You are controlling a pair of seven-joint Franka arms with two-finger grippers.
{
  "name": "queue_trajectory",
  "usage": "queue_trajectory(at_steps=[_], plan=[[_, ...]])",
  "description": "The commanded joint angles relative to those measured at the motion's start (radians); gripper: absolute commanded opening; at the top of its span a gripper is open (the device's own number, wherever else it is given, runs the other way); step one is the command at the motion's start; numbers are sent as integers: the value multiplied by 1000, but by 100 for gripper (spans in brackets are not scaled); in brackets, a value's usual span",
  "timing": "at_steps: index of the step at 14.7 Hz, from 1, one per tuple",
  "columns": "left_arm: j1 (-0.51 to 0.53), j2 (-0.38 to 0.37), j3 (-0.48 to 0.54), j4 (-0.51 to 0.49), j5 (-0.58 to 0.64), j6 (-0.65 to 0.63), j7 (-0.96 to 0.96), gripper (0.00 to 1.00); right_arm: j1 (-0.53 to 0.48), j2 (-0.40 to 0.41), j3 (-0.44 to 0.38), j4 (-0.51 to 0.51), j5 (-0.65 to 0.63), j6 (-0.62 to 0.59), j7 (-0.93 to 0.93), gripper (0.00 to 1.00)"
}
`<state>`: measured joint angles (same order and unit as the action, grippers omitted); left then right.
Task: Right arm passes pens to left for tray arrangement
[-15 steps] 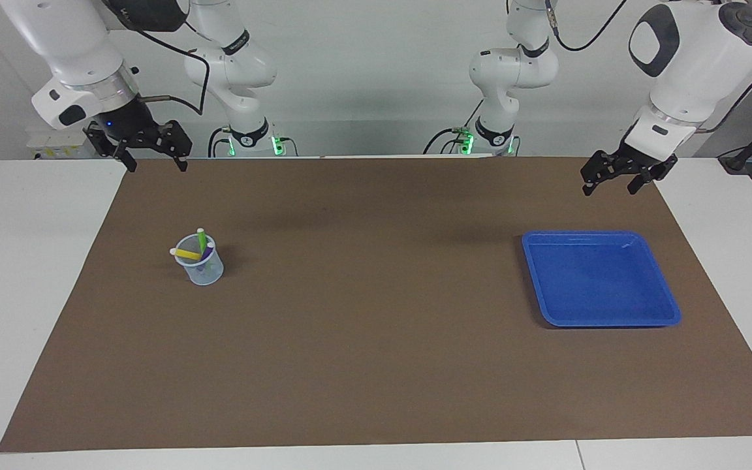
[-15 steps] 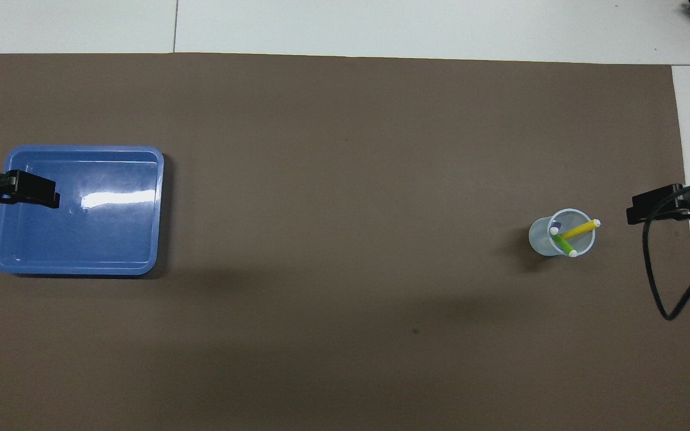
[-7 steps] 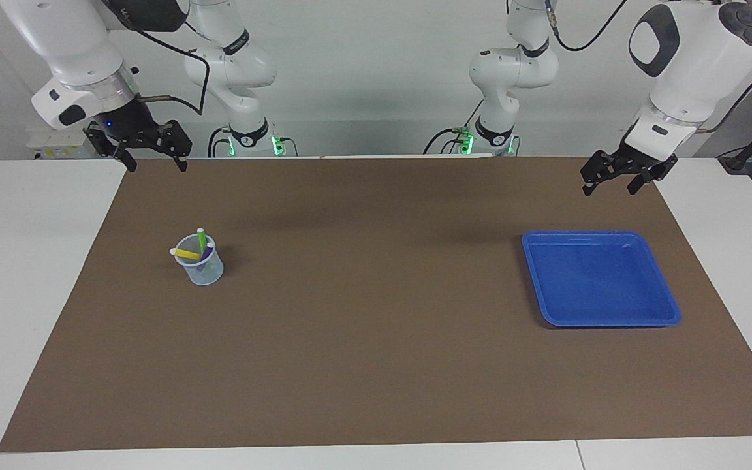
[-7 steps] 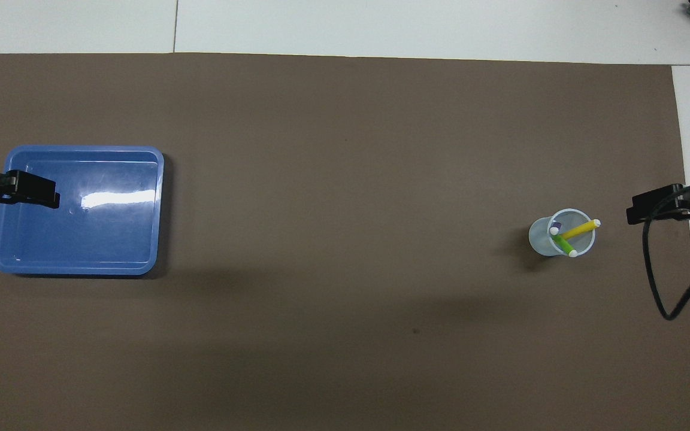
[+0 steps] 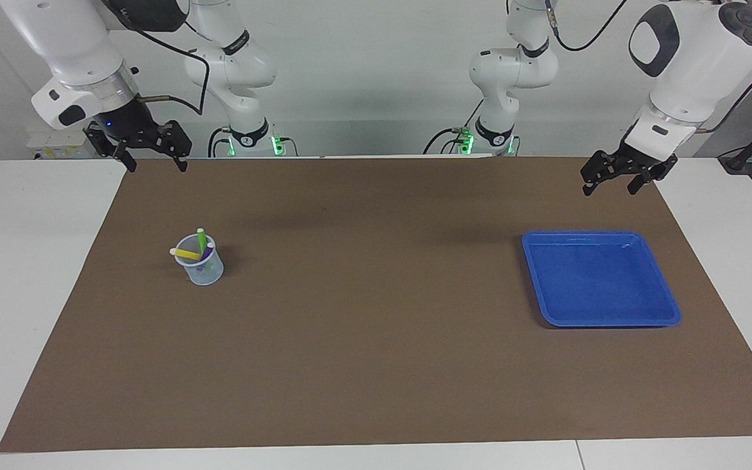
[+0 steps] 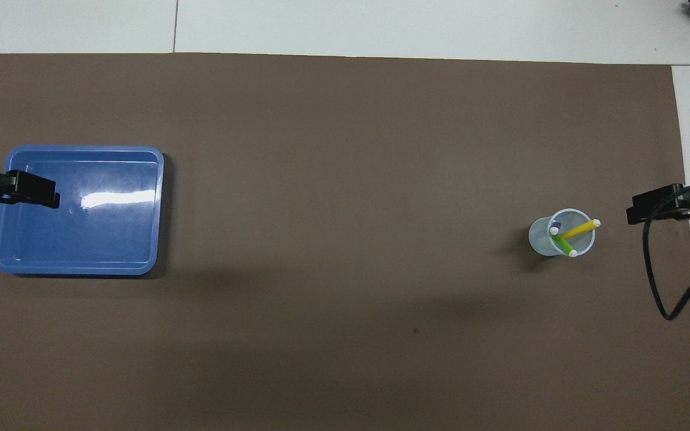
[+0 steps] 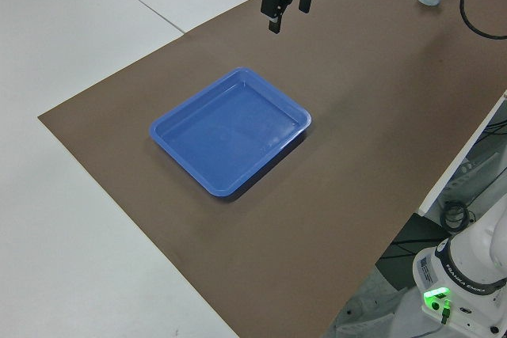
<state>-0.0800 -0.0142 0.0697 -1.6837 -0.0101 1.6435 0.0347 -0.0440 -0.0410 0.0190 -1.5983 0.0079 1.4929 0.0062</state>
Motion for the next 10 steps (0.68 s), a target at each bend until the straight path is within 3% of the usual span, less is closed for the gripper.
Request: queue_trajectory(at_steps=[1, 10], plan=[[-7, -15, 9, -10, 9, -8, 5, 100, -2, 9, 7, 12, 6, 0, 9, 100], [-7, -15, 9, -10, 9, -8, 5, 100, -17, -20, 2, -96, 3, 98, -12, 100]])
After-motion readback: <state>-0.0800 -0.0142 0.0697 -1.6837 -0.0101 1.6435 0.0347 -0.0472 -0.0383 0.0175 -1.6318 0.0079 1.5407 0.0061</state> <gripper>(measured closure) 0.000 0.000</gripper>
